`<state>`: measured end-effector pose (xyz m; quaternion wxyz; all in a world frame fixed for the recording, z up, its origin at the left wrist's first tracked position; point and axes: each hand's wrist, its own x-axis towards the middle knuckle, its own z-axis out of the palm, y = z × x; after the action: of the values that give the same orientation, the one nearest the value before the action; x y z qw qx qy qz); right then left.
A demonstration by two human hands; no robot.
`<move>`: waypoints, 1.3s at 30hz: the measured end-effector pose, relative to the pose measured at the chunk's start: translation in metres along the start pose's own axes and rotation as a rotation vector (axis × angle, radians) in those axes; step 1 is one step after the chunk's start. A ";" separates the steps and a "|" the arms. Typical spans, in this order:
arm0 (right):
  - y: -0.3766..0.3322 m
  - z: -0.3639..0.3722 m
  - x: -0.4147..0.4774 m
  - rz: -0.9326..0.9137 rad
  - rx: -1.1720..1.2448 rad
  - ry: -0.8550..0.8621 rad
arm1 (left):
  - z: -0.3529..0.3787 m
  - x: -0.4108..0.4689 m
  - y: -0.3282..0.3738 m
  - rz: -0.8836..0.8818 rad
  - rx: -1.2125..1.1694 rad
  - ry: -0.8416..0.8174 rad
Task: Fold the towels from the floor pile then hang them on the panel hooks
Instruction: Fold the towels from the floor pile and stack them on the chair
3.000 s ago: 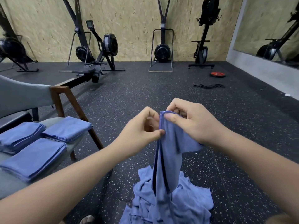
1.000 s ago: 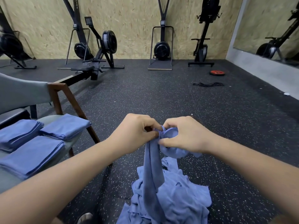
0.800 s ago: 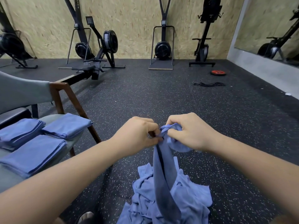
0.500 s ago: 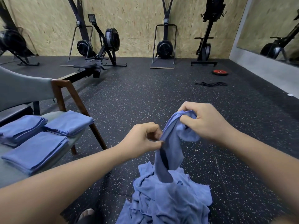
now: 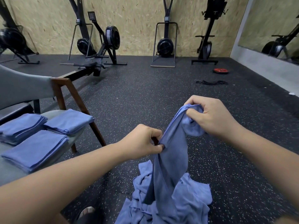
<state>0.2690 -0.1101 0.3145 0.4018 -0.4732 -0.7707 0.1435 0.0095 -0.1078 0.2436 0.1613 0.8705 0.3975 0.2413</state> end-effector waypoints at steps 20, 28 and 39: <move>0.050 -0.013 0.005 0.249 -0.135 0.162 | -0.023 -0.009 -0.089 -0.267 0.218 0.045; 0.048 0.001 0.001 0.269 -0.154 0.130 | -0.020 -0.013 -0.091 -0.317 0.249 0.160; 0.047 0.005 -0.001 0.288 -0.159 0.070 | -0.022 -0.013 -0.092 -0.345 0.290 0.229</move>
<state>0.2944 -0.0866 0.2827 0.3649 -0.6137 -0.6894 0.1219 -0.0666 -0.0582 0.2146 0.0274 0.7708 0.5862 0.2478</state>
